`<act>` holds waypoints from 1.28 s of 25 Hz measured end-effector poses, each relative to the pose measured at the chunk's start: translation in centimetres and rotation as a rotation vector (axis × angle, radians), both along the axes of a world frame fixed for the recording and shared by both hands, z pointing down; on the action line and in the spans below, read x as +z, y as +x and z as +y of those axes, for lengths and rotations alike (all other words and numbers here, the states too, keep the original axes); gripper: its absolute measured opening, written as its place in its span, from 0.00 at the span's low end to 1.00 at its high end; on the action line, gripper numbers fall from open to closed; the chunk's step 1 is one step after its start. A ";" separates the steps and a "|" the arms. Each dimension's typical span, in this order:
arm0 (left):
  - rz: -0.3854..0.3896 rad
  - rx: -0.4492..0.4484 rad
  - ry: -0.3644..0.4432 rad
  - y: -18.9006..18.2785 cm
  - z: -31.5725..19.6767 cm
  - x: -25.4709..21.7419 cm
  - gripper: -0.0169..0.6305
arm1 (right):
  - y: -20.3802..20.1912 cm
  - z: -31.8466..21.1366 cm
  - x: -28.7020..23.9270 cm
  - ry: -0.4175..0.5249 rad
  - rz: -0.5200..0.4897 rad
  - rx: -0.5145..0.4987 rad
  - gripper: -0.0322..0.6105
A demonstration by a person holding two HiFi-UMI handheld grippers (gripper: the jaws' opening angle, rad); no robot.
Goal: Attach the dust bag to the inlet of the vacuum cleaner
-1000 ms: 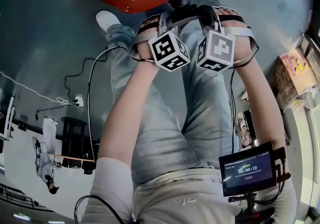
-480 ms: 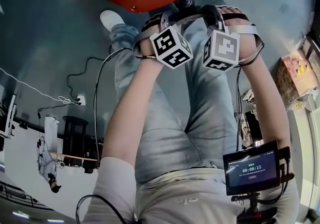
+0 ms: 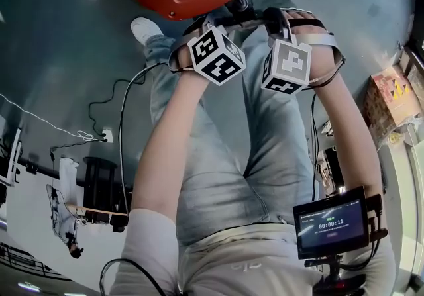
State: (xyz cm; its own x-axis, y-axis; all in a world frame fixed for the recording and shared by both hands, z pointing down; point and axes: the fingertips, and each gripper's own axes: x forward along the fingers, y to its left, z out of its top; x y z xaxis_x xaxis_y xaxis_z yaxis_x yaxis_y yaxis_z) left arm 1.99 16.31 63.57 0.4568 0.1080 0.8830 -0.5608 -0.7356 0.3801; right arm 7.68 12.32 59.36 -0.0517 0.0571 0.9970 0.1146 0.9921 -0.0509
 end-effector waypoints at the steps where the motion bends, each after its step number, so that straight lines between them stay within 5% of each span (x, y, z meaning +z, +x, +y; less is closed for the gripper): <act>1: -0.007 0.006 -0.005 0.1 -0.1 0.0 0.08 | 0.1 -0.1 0.3 -0.006 0.008 0.018 0.09; 7: -0.081 -0.009 0.083 -0.5 -0.7 -2.6 0.08 | 0.6 -0.2 2.2 -0.028 0.000 0.062 0.09; 13: -0.043 -0.088 -0.009 -0.3 -0.3 0.6 0.08 | -0.3 -1.0 0.2 0.011 -0.004 0.032 0.09; 17: -0.099 -0.061 0.001 -0.2 -1.6 -0.6 0.08 | -0.1 -1.2 2.8 -0.117 -0.007 0.055 0.09; 21: -0.023 -0.120 -0.043 -1.1 -0.4 -1.5 0.08 | -0.2 -1.6 1.5 -0.231 -0.024 0.075 0.18; 26: 0.033 -0.172 -0.075 -3.3 0.8 -2.5 0.08 | 0.3 -4.8 -3.4 -0.295 -0.170 0.266 0.32; 30: 0.036 -0.181 -0.079 -3.7 0.7 -2.4 0.08 | -1.6 -8.5 -7.8 -0.286 -0.561 0.672 0.32; 32: 0.036 -0.167 -0.063 -4.4 0.3 -2.5 0.08 | -2.0 -7.8 -8.3 -0.265 -0.667 0.831 0.32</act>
State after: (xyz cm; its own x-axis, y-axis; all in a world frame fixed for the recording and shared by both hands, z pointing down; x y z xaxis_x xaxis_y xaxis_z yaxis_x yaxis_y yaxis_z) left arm -2.45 16.63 61.11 0.5046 0.0829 0.8594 -0.6580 -0.6076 0.4449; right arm 5.66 4.48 51.08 -0.6976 -0.0366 0.7155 -0.5009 0.7390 -0.4505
